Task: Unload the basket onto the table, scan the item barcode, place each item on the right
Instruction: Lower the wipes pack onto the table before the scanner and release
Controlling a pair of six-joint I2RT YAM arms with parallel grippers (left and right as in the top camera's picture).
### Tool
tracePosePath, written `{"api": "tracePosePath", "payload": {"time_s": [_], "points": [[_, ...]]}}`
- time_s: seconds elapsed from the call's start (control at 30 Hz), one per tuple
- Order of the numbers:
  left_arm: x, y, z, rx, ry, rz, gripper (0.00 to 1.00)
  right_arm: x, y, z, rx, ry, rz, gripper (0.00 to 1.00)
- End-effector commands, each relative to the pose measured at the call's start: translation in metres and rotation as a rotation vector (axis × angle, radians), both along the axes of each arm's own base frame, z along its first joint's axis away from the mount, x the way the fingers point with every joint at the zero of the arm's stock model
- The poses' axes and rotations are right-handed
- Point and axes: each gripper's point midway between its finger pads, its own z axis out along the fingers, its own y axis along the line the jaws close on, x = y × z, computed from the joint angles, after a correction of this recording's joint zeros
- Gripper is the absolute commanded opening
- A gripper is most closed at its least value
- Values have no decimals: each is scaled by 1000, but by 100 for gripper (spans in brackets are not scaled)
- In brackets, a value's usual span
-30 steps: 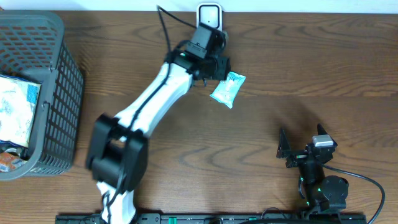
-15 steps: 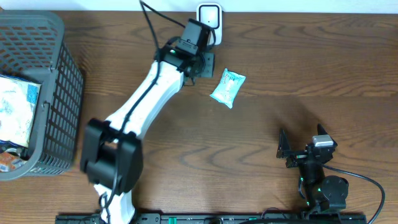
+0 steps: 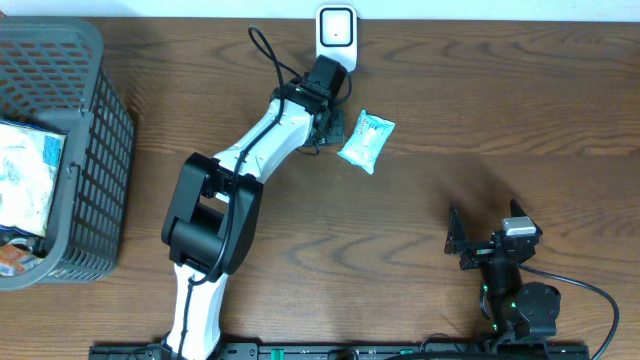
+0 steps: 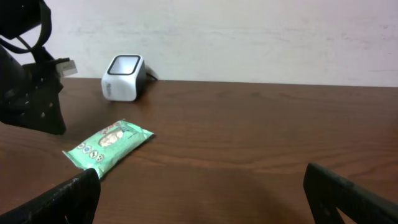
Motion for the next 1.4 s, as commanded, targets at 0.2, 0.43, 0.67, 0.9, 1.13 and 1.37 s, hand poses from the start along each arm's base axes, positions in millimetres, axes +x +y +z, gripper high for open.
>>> {"api": "tracePosePath", "payload": {"time_s": [0.2,0.43,0.67,0.9,1.13,1.37], "points": [[-18,-24,-8,11,5,-39,8,-1,3,-1,6,1,14,99],[-15,-15,-10,91,-30,-21,8,-1,3,-1,7,1,14,99],[-8,-9,-8,126,-67,-2,8,-1,3,-1,6,1,14,99],[-14,-22,-9,46,-29,24,8,-1,3,-1,6,1,14,99],[-17,-23,-17,62,-17,19,8,-1,3,-1,6,1,14,99],[-22,-20,-39,87,25,17,8,-1,3,-1,6,1,14,99]]}}
